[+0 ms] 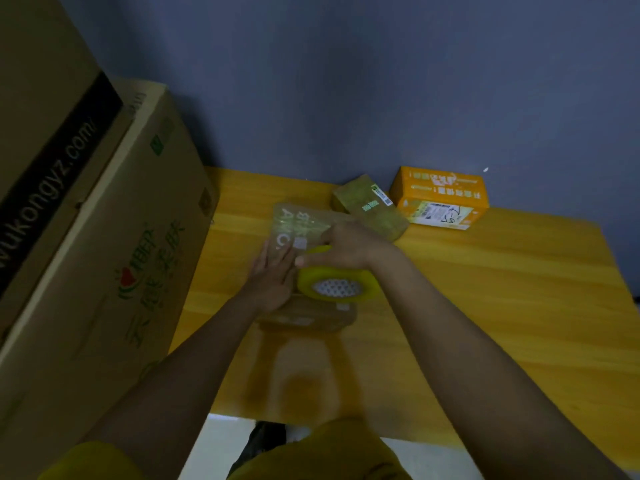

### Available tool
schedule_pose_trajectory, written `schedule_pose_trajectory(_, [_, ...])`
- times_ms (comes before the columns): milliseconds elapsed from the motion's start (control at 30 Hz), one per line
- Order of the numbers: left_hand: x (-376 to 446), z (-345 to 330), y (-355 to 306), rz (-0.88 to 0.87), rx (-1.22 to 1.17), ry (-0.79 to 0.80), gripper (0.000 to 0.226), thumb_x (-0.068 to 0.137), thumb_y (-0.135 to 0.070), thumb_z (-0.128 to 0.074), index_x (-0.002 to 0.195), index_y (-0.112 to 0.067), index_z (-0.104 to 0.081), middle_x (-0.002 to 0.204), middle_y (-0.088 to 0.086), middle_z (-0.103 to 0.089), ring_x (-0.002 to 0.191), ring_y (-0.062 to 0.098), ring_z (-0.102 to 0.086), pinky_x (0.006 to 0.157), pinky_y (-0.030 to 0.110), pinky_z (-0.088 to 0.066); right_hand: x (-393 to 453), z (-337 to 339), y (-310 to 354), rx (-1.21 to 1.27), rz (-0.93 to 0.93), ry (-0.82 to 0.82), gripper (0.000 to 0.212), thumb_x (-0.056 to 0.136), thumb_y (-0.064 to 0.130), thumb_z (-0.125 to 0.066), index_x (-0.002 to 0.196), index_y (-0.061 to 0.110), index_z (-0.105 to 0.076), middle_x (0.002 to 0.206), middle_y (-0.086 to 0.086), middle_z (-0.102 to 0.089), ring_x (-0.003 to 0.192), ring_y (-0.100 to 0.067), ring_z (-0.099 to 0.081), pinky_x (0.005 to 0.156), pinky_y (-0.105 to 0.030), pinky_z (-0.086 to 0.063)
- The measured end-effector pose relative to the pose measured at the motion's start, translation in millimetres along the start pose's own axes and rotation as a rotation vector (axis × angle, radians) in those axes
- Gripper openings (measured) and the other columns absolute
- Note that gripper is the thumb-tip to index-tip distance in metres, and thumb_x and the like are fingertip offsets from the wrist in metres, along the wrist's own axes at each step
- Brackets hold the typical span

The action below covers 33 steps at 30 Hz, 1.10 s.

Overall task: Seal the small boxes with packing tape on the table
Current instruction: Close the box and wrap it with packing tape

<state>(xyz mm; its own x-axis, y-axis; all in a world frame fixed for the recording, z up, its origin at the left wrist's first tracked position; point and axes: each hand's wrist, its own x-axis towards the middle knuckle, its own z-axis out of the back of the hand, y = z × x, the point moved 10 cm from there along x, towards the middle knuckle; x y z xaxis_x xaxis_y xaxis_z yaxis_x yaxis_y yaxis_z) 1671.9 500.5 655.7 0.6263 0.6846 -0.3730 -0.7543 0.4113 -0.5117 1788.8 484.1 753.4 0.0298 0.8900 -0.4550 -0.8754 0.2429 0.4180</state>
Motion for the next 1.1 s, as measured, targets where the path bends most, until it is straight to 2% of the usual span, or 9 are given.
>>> schedule_pose_trajectory(67, [2.1,-10.2,16.3,0.018,0.068,-0.023,0.062,0.104,-0.033,-0.032,0.153,-0.029,0.007,0.157,-0.011,0.021,0.145,0.019,0.024,0.116,0.051,0.009,-5.3,-6.1,-12.5,0.257,-0.009,-0.028,0.067,0.066,0.078,-0.064,0.081,0.013,-0.068,0.082,-0.001,-0.065,0.077,-0.015,-0.059,0.069,-0.034,-0.046])
schedule_pose_trajectory(167, [0.5,-16.3,26.6,-0.024,0.075,-0.142,0.067,0.095,-0.039,-0.026,0.153,-0.025,0.004,0.155,-0.012,0.017,0.147,0.020,0.016,0.117,0.052,0.002,-7.8,-28.6,-18.9,0.555,-0.051,-0.047,0.091,0.050,0.085,-0.069,0.115,0.021,-0.070,0.120,0.005,-0.068,0.108,-0.012,-0.063,0.093,-0.038,-0.051])
schedule_pose_trajectory(233, [-0.8,-12.3,26.6,-0.029,0.047,-0.231,0.063,0.093,-0.042,-0.015,0.154,-0.025,-0.008,0.159,-0.011,0.003,0.148,0.017,0.010,0.118,0.050,0.000,-9.3,-28.5,-20.8,0.677,-0.077,-0.088,0.077,0.057,0.073,-0.077,0.106,0.014,-0.074,0.107,0.001,-0.073,0.099,-0.013,-0.067,0.091,-0.043,-0.053])
schedule_pose_trajectory(300, [-4.2,-9.2,29.4,-0.022,0.057,-0.309,0.059,0.096,-0.042,-0.012,0.153,-0.026,-0.019,0.160,-0.013,-0.007,0.148,0.015,0.005,0.119,0.049,0.000,-15.2,-13.6,-21.7,0.579,-0.042,-0.103,0.035,0.072,0.054,-0.078,0.084,0.021,-0.075,0.082,0.015,-0.072,0.085,-0.005,-0.066,0.079,-0.033,-0.051])
schedule_pose_trajectory(333, [-4.2,-7.1,32.5,-0.015,0.064,-0.326,0.059,0.097,-0.042,-0.011,0.153,-0.026,-0.021,0.160,-0.013,-0.009,0.148,0.014,0.003,0.119,0.048,0.002,-21.2,0.6,-25.1,0.447,-0.042,-0.117,0.032,0.074,0.055,-0.075,0.079,0.024,-0.071,0.074,0.017,-0.068,0.081,-0.006,-0.063,0.074,-0.030,-0.047])
schedule_pose_trajectory(433, [-1.8,-10.0,33.0,0.010,0.070,-0.320,0.062,0.095,-0.045,-0.006,0.153,-0.027,-0.019,0.160,-0.012,-0.008,0.148,0.012,0.005,0.119,0.042,0.007,-41.5,41.9,-68.3,-0.151,-0.267,-0.171,0.067,0.069,0.075,-0.065,0.094,0.013,-0.065,0.089,0.001,-0.055,0.097,-0.024,-0.060,0.073,-0.030,-0.043])
schedule_pose_trajectory(500, [-1.7,-11.9,25.2,0.022,0.052,-0.327,0.064,0.095,-0.047,-0.007,0.154,-0.025,-0.016,0.161,-0.010,-0.007,0.148,0.014,0.006,0.119,0.041,0.008,-55.8,42.1,-113.2,-0.289,-0.428,-0.147,0.071,0.064,0.082,-0.062,0.081,0.013,-0.054,0.090,-0.001,-0.051,0.098,-0.027,-0.059,0.072,-0.031,-0.040])
schedule_pose_trajectory(800, [0.9,-17.3,23.2,0.046,0.086,-0.353,0.063,0.096,-0.050,-0.012,0.154,-0.025,-0.013,0.161,-0.008,-0.006,0.148,0.016,0.007,0.119,0.046,0.005,-36.8,-17.2,-184.9,-0.110,-0.545,-0.050,0.076,0.058,0.089,-0.057,0.066,0.014,-0.051,0.074,-0.002,-0.053,0.074,-0.022,-0.055,0.057,-0.029,-0.037])
schedule_pose_trajectory(1100, [2.6,-16.5,21.3,0.050,0.136,-0.388,0.076,0.090,-0.066,-0.013,0.153,-0.024,-0.020,0.161,-0.004,-0.012,0.149,0.019,0.001,0.118,0.052,0.002,5.7,-69.5,-188.6,-0.005,-0.496,0.044,0.070,0.066,0.082,-0.059,0.064,0.015,-0.041,0.069,-0.002,-0.041,0.075,-0.026,-0.050,0.066,-0.033,-0.038])
